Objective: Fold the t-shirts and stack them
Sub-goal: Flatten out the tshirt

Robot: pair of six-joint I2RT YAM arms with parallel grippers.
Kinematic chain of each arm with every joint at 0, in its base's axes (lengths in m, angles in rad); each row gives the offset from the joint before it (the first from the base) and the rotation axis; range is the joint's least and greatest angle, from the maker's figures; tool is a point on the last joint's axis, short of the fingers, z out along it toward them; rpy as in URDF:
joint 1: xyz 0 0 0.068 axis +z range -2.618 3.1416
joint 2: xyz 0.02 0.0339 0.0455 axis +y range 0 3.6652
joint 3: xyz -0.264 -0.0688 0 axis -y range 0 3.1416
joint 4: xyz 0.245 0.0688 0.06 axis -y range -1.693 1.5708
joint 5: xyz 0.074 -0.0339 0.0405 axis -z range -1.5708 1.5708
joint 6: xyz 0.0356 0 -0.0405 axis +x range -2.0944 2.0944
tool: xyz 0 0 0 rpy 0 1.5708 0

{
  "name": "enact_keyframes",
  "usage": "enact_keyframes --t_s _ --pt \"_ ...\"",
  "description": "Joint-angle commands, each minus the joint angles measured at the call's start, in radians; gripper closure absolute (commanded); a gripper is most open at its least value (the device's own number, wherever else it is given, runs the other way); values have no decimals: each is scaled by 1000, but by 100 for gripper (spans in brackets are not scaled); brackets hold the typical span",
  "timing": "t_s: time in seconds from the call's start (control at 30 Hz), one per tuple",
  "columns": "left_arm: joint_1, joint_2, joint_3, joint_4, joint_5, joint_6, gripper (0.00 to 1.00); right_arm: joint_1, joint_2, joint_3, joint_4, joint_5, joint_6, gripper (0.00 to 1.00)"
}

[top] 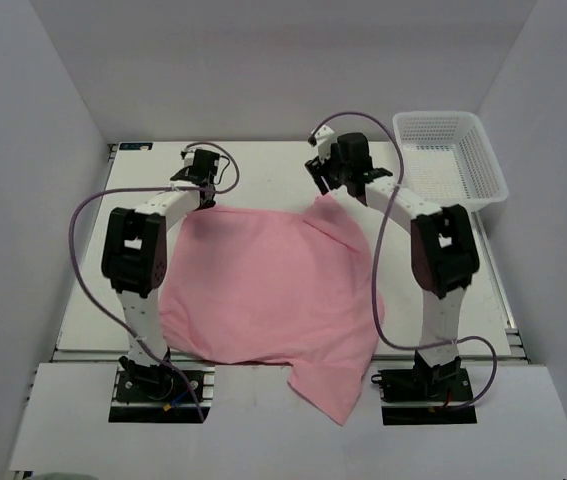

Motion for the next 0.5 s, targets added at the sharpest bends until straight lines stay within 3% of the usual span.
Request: enact_keyframes --t_s 0.0,0.03,0.23,0.33,0.47 --pt "36 65 174 -29 -16 -47 34 -23 107 216 -50 55 63 17" --pt "51 83 202 -44 -16 -48 1 -29 122 233 -62 90 74 11" --pt "79 113 311 -129 37 -57 0 -22 69 217 -131 181 110 11" --pt "79 28 196 -104 121 -66 0 -8 -14 74 -149 88 128 11" --pt "79 -97 0 39 321 -54 0 7 -37 72 -207 -50 132 11"
